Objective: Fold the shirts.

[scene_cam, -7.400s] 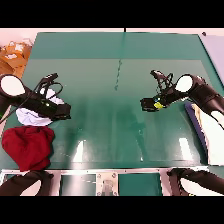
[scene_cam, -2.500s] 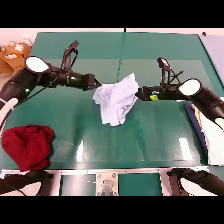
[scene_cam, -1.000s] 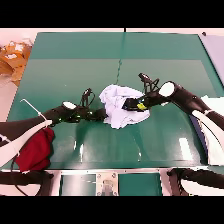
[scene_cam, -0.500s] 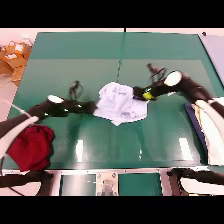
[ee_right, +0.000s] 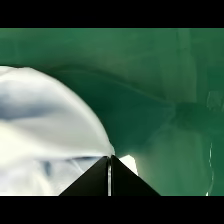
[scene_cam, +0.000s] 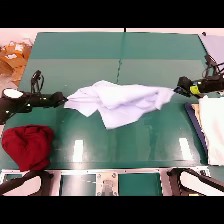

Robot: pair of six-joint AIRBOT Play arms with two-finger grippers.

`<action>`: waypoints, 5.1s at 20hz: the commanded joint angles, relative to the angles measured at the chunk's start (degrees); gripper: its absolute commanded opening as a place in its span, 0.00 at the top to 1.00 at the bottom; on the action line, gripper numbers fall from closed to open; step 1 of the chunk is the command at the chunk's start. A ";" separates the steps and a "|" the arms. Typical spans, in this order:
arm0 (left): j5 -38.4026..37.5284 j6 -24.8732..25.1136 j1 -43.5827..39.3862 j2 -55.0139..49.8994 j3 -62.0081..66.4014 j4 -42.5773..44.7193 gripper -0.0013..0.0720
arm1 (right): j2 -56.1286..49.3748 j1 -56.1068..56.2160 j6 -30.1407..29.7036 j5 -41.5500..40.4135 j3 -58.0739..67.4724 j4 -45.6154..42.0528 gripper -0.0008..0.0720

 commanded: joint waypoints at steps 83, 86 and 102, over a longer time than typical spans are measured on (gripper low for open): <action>-32.61 -11.76 -1.46 -1.51 2.97 32.98 0.96 | -13.16 -3.34 -6.38 -0.46 -0.42 2.27 0.97; -25.55 -11.19 -1.46 -1.22 -1.99 31.39 0.96 | -16.02 -0.87 -6.40 2.47 -2.91 2.47 0.97; -19.54 8.61 -1.49 -3.74 6.32 21.22 0.01 | -10.69 -9.07 -3.87 8.13 -12.52 -2.45 0.98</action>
